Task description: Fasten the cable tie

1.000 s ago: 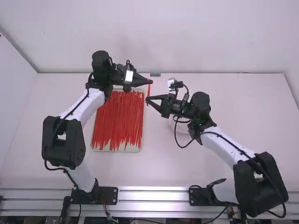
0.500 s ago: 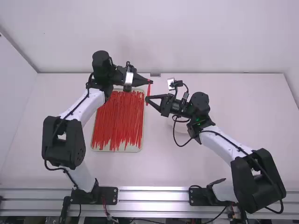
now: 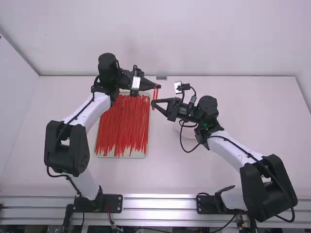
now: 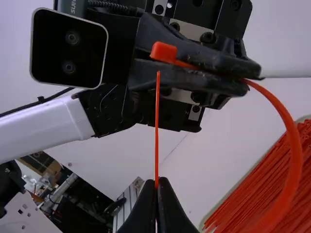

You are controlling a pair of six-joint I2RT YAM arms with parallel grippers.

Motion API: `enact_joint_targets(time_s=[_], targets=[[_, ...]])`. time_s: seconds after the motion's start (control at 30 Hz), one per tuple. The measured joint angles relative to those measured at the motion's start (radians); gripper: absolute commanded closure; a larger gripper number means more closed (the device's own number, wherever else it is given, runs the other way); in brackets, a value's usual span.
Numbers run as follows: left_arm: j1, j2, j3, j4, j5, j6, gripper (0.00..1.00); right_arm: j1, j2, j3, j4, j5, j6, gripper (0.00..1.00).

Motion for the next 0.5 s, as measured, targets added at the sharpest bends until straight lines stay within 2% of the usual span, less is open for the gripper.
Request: enact_joint_targets(time_s=[0.5], targets=[[0.01, 0.0, 0.0, -0.002, 0.0, 0.006, 0.98, 0.0, 0.0, 0.0, 0.001, 0.0, 0.001, 1.0]])
